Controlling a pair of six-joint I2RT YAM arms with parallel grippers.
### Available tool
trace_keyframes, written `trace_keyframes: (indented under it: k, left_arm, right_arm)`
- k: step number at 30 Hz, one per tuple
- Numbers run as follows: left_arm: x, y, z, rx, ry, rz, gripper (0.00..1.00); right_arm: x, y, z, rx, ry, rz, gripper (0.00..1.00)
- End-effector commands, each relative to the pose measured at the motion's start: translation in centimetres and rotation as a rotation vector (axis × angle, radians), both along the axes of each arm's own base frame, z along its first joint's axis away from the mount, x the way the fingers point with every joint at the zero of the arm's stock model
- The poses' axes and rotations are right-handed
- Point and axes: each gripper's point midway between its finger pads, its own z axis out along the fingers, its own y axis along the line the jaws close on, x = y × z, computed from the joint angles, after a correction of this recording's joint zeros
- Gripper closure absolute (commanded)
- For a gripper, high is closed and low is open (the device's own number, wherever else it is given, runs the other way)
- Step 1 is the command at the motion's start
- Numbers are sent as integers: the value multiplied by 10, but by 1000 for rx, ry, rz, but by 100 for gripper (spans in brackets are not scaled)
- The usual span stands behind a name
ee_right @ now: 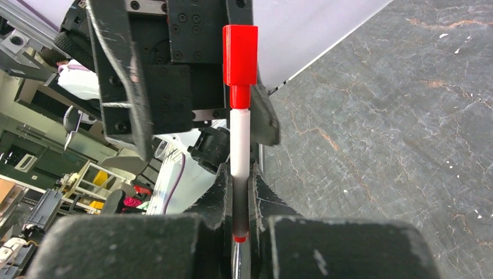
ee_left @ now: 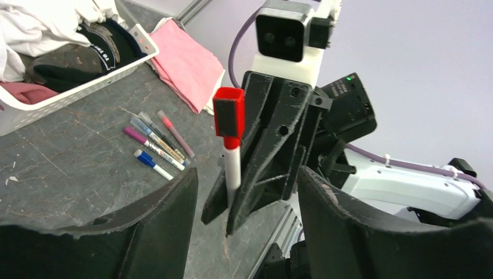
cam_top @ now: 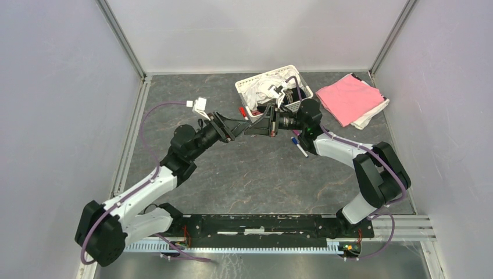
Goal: Insert the pens into the pen caps
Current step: Press the pen cap onto the pen.
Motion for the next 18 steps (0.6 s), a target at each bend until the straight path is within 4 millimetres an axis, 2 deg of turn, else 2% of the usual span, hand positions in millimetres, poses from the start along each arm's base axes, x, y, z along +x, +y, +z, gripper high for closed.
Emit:
trace_keyframes:
  k: [1, 6, 15, 18]
  left_arm:
    - [-7, 17, 23, 30, -79, 62, 27]
    - [1, 33, 35, 88, -69, 159, 15]
    - [13, 14, 53, 67, -75, 95, 14]
    - [16, 12, 58, 56, -82, 95, 20]
  right_arm:
    - [-9, -3, 32, 65, -119, 28, 100]
    - [-15, -5, 34, 67, -136, 64, 100]
    - [-28, -7, 43, 88, -179, 109, 100]
    - [-29, -8, 44, 89, -180, 111, 100]
